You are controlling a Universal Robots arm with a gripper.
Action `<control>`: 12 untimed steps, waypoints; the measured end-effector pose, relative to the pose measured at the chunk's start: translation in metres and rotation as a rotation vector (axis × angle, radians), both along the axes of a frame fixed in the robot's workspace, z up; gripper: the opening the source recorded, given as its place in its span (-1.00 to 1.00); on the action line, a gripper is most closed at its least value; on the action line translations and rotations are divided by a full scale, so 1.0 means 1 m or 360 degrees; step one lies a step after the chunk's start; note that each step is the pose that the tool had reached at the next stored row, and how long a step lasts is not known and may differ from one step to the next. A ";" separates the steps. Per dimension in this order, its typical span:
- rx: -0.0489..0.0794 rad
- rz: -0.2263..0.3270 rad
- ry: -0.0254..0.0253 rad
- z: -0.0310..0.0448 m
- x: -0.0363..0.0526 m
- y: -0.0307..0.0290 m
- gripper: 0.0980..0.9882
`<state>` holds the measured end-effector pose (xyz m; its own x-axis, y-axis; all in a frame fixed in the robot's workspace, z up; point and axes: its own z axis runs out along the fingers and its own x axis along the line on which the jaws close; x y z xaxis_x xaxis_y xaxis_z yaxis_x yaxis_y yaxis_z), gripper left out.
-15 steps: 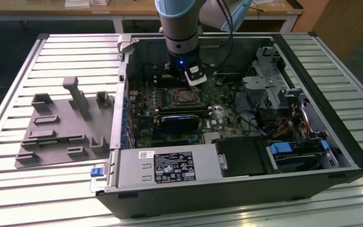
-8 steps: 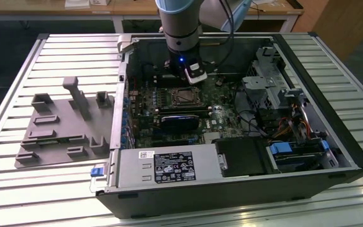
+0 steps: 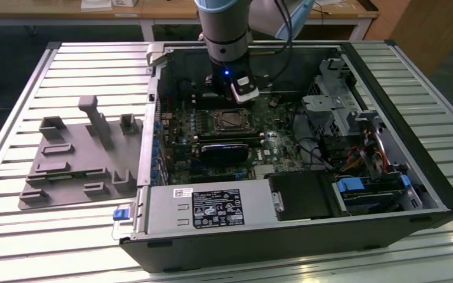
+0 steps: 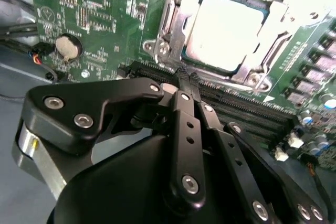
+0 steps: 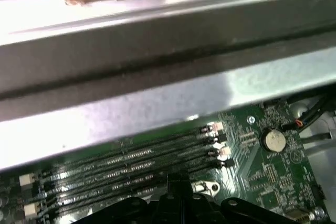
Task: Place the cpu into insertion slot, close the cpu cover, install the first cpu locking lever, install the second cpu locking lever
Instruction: 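Install the first cpu locking lever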
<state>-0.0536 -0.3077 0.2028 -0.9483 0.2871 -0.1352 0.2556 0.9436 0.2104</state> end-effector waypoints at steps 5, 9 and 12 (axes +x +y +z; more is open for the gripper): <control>-0.0100 0.0000 -0.00002 0.0000 -0.0003 -0.0014 -0.99; -0.0160 0.0000 -0.00002 0.0000 -0.0006 -0.0035 -0.99; -0.0176 0.0000 -0.00003 0.0000 -0.0012 -0.0060 -0.99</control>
